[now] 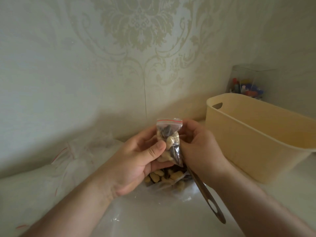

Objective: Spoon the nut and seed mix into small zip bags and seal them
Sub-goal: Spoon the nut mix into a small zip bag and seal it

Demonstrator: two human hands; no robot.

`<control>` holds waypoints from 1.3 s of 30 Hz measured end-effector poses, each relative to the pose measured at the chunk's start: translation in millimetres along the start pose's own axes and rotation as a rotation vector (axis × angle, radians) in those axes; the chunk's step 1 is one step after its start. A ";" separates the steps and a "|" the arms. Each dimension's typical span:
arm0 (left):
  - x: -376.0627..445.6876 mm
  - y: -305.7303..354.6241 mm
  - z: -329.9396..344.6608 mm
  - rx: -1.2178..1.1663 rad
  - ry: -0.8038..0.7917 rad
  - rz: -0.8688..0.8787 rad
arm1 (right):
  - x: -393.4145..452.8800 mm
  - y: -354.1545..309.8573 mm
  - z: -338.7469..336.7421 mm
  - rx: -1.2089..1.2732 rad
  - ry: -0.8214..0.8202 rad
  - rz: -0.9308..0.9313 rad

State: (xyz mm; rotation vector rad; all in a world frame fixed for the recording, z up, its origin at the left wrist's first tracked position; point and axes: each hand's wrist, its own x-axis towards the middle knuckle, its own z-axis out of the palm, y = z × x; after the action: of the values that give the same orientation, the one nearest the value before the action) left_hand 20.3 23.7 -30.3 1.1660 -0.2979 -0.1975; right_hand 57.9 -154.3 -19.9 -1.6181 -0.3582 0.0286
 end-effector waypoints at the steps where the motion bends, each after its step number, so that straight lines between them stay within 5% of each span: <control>1: 0.2 -0.1 1.6 -0.011 0.025 0.019 | 0.3 0.0 -0.4 -0.024 0.029 -0.015; 5: 3.7 -0.7 0.7 0.008 0.185 0.101 | 4.6 0.8 -7.2 0.048 0.064 0.009; 12: 4.3 -3.1 -1.5 0.050 0.253 0.095 | 2.1 2.7 -8.2 0.134 -0.265 0.000; 24: 4.5 -6.7 0.5 0.105 0.304 0.166 | 2.1 2.3 -9.6 0.164 -0.108 0.006; 39: 1.6 -3.9 4.9 0.114 0.272 0.058 | 5.5 5.1 -5.7 0.375 -0.195 0.121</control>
State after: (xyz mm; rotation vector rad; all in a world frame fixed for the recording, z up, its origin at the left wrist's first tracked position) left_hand 20.3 17.5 -31.9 1.2790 -0.1040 0.0299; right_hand 65.5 -158.6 -23.3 -1.2647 -0.3787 0.3295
